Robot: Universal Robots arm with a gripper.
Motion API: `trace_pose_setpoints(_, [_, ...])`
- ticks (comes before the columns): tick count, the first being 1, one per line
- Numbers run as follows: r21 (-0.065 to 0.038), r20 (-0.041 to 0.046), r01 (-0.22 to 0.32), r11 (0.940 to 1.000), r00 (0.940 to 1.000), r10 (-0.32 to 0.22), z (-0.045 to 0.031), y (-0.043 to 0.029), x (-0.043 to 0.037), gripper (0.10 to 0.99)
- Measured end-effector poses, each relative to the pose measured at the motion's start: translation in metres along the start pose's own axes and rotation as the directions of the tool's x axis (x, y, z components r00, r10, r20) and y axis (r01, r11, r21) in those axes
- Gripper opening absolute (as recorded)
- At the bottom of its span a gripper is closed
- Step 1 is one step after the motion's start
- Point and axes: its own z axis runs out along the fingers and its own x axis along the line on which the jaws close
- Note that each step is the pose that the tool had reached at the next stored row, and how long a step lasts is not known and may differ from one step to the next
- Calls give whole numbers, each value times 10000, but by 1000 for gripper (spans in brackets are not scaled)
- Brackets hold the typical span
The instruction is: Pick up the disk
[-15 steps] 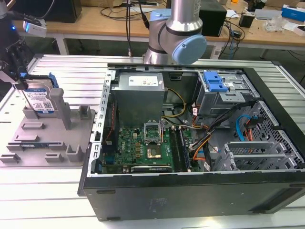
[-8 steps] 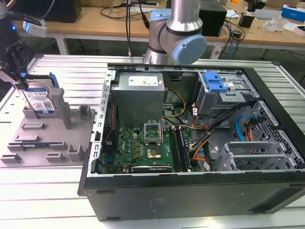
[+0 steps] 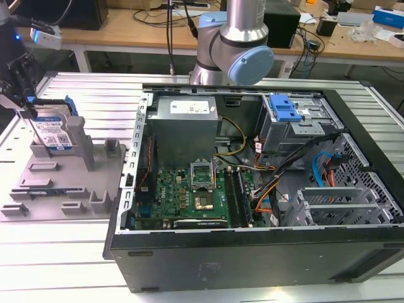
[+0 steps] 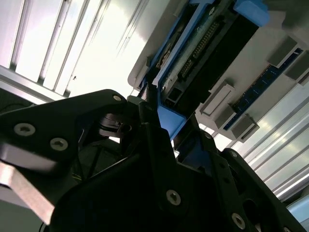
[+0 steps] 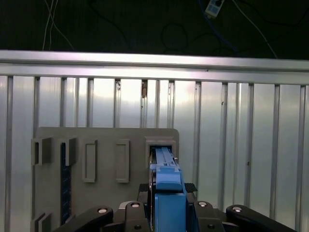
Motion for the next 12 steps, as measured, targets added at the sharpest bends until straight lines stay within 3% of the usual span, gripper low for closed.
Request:
trace_pose_setpoints(5, [-1,1,0,10000,10000,0,-50,0,0,369])
trace_pose_setpoints(12, [-2,2,0,10000,10000,0,-239,2,1,369])
